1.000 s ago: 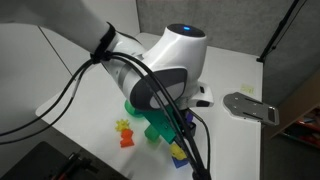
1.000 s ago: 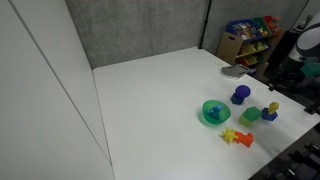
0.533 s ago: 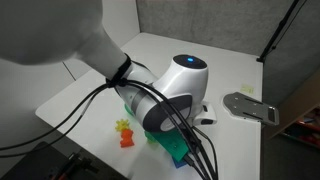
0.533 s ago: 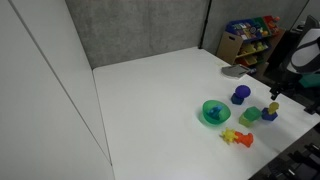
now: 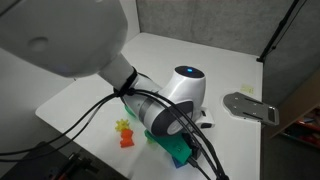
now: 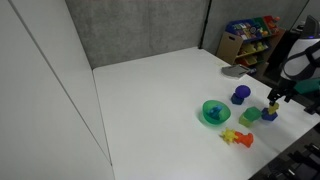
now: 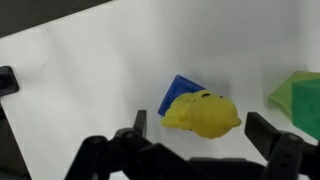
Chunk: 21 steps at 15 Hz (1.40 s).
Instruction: Put the blue and yellow animal toys into the bowl
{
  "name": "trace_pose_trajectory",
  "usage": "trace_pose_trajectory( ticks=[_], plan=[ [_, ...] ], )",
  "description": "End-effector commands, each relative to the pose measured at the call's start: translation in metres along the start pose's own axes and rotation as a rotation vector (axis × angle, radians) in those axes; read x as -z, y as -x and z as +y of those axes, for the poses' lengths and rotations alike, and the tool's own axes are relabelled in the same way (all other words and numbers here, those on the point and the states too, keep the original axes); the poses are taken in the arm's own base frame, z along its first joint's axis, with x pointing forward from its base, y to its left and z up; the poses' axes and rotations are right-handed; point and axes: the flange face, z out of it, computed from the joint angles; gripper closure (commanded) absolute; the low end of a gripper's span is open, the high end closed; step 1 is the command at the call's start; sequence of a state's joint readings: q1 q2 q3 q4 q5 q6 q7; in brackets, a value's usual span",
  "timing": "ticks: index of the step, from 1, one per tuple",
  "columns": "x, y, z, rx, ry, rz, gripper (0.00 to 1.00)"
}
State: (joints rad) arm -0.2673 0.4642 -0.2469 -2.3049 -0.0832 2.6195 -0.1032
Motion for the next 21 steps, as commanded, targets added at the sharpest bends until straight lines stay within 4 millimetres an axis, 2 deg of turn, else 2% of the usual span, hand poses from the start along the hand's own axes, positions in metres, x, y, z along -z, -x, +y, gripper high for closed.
trace_pose_trajectory(
  ticks=[1, 12, 17, 21],
  plan=[
    [0.000, -0.001, 0.000, 0.000, 0.000, 0.000, 0.00],
    [0.001, -0.002, -0.001, -0.014, -0.042, 0.028, 0.00],
    [-0.005, -0.003, 0.000, -0.061, -0.048, 0.040, 0.00],
    [-0.014, -0.003, -0.001, -0.063, -0.053, 0.031, 0.43]
  ],
)
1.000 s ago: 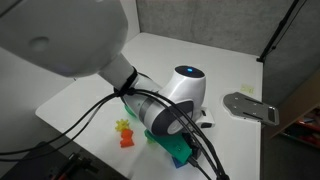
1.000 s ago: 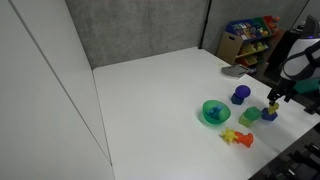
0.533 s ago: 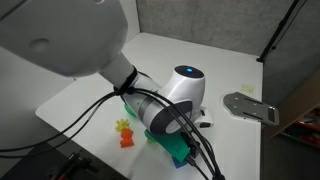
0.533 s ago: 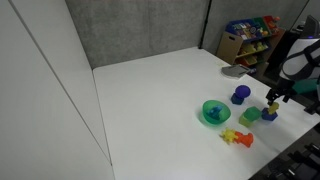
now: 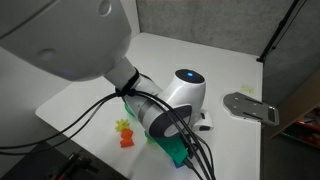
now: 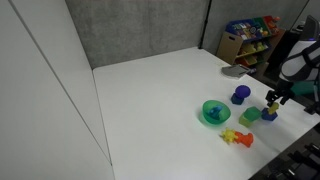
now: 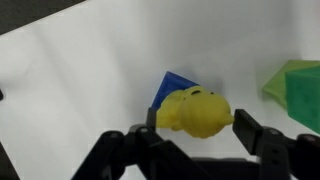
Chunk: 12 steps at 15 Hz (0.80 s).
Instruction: Put the blue and yellow animal toys into the bowl
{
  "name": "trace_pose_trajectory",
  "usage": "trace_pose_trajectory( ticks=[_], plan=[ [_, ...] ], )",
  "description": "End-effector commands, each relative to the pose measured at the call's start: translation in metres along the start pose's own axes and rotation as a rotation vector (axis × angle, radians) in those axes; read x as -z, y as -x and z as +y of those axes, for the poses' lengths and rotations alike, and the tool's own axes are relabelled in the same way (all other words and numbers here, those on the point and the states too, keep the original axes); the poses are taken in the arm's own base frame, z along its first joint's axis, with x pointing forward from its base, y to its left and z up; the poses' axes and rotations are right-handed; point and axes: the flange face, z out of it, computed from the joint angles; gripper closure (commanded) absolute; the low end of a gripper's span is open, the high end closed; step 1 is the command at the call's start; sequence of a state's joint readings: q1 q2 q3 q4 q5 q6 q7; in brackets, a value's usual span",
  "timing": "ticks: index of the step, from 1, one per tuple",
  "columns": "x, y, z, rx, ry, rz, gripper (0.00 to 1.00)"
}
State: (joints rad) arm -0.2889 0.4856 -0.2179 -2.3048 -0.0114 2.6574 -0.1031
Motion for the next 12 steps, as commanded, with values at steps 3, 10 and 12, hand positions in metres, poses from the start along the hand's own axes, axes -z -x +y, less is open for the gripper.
trace_pose_trajectory(
  ticks=[3, 10, 12],
  plan=[
    [-0.006, 0.000, 0.003, -0.010, -0.011, 0.007, 0.67],
    [0.016, 0.006, -0.010, -0.002, 0.004, 0.023, 0.79],
    [0.027, 0.008, -0.022, 0.013, 0.007, 0.037, 0.80]
  ],
)
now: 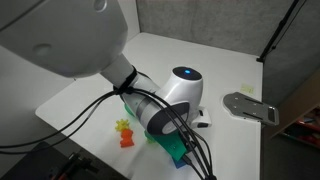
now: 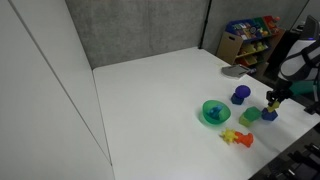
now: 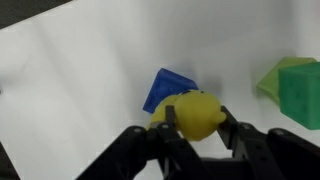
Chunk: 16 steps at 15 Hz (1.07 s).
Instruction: Put the blue and yellow animal toys into the bowl
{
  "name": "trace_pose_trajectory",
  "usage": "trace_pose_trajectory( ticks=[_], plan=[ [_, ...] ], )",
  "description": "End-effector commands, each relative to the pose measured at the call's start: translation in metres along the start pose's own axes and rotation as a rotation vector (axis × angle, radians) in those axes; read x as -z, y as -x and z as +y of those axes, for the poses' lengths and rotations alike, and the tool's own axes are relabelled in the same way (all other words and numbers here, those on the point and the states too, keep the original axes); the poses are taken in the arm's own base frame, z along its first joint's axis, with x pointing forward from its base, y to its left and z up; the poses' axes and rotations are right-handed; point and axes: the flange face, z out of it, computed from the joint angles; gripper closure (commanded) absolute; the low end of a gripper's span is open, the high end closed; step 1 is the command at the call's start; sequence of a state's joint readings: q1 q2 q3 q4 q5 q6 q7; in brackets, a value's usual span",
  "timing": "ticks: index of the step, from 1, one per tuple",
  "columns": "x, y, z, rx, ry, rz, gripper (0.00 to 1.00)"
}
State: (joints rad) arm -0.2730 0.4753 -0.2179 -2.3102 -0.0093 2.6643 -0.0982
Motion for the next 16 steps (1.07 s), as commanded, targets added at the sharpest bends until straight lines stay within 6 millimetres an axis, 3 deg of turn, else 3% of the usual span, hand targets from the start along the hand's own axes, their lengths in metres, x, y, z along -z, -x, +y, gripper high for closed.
trace_pose_trajectory(
  ticks=[1, 9, 16],
  plan=[
    [0.028, 0.009, -0.022, 0.014, 0.006, 0.031, 0.80],
    [0.076, 0.022, -0.100, 0.126, 0.012, 0.119, 0.80],
    [0.092, 0.039, -0.175, 0.276, 0.008, 0.156, 0.80]
  ],
)
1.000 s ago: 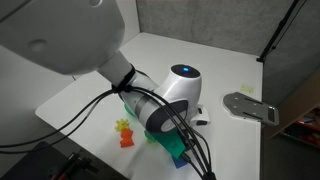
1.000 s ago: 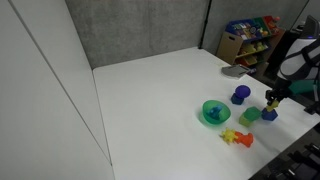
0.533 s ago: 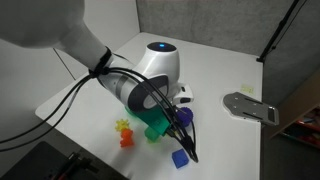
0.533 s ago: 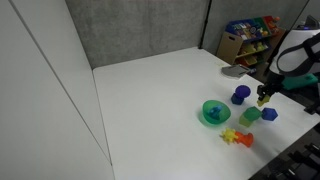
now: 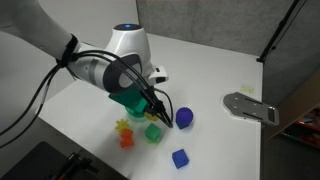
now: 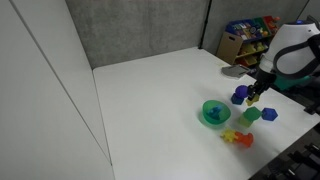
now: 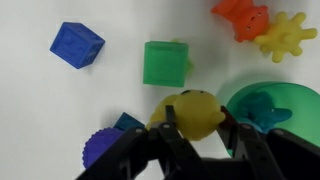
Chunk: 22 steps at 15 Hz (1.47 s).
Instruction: Put the blue and yellow animal toys into the bowl
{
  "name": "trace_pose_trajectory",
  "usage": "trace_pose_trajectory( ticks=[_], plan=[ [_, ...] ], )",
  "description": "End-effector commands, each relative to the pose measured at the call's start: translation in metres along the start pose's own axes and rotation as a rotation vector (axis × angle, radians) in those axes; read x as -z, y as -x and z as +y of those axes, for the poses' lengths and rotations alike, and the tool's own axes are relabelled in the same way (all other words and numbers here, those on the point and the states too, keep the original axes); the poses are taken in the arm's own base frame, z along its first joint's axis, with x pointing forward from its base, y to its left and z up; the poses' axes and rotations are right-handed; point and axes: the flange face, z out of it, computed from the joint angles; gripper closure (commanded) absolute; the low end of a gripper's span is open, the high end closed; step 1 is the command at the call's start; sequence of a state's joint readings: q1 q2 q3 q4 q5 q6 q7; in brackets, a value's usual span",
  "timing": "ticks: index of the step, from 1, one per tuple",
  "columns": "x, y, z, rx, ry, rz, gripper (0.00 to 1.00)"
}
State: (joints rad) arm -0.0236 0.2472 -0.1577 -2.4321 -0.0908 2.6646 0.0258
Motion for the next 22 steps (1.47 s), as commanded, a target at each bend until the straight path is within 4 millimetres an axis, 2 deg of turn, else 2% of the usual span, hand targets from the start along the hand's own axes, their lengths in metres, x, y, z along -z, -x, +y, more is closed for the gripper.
trace_pose_trajectory(
  ticks=[1, 10, 17, 22],
  plan=[
    [0.011, 0.001, -0.033, 0.056, 0.003, 0.031, 0.80],
    [0.004, -0.018, -0.107, 0.170, 0.004, 0.051, 0.80],
    [0.004, -0.036, -0.146, 0.245, 0.007, 0.065, 0.80],
    [-0.019, -0.047, -0.172, 0.286, 0.019, 0.054, 0.80]
  ],
)
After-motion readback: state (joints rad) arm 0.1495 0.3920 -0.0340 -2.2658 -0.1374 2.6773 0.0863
